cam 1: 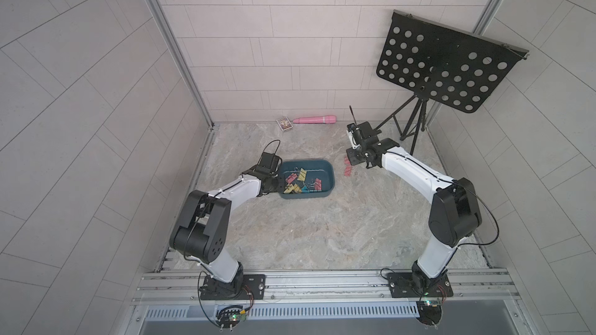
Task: Take out the binder clips from the storage box
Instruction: Place the binder clip at the center of the board.
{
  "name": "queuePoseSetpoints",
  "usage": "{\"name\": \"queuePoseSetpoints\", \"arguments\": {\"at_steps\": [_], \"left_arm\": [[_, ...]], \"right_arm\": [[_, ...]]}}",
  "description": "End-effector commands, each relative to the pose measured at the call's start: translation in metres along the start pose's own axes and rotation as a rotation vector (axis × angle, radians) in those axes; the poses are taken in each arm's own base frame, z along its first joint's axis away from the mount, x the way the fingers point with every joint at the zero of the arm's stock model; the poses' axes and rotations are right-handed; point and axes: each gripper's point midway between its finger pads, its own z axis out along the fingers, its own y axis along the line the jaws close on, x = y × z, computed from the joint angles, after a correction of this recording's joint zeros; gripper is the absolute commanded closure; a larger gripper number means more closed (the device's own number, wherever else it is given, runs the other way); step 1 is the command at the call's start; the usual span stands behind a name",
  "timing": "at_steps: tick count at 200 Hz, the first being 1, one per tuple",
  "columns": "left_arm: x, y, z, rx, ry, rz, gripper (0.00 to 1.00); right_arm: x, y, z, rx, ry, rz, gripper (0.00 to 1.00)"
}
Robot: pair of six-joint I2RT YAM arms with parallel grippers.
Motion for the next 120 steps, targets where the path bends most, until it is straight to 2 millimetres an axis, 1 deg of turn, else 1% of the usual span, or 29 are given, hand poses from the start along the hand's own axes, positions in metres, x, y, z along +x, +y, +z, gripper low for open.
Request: {"name": "queuePoseSetpoints", "arguments": {"at_steps": [1, 37, 50, 85, 120], "left_arm": [[-0.001, 0.003, -0.006, -0.005, -0.012, 0.001, 0.57], [-0.001, 0.002, -0.005, -0.004, -0.012, 0.003, 0.57], [-0.001, 0.002, -0.005, -0.004, -0.012, 0.002, 0.57], [-0.001, 0.002, -0.004, -0.002, -0.009, 0.004, 0.57], [-0.001, 0.003, -0.005, -0.004, -0.012, 0.004, 0.57]], "right_arm": [[-0.001, -0.023, -0.010, 0.050, -0.018, 0.005, 1.00], [0.015, -0.058, 0.001, 0.163, 0.034, 0.009, 1.00], [0.021, -0.067, 0.007, 0.204, 0.051, 0.001, 1.00], [0.032, -0.077, 0.022, 0.240, 0.091, 0.007, 1.00], [0.034, -0.083, 0.036, 0.266, 0.109, 0.010, 1.00]]}}
